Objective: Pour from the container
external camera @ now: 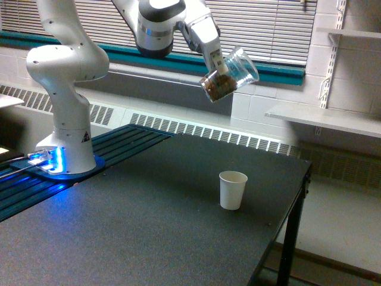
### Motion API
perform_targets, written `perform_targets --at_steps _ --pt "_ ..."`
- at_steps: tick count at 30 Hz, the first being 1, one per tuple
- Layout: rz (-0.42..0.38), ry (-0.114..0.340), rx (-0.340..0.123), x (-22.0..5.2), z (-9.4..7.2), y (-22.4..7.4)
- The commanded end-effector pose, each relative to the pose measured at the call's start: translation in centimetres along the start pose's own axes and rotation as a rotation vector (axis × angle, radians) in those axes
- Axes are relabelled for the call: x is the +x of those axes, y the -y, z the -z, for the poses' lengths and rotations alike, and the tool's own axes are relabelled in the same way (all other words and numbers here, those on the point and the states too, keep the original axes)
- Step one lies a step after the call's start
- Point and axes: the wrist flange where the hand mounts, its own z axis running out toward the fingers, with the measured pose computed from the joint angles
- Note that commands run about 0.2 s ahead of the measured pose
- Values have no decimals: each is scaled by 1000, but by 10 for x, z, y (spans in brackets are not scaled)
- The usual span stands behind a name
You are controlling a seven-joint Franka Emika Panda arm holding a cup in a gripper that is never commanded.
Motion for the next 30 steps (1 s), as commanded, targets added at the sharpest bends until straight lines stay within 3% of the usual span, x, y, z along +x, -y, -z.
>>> perform_targets --at_steps 1,30 --pt "-3 10 -1 -10 -6 3" --pt "46 111 -58 -61 -32 -10"
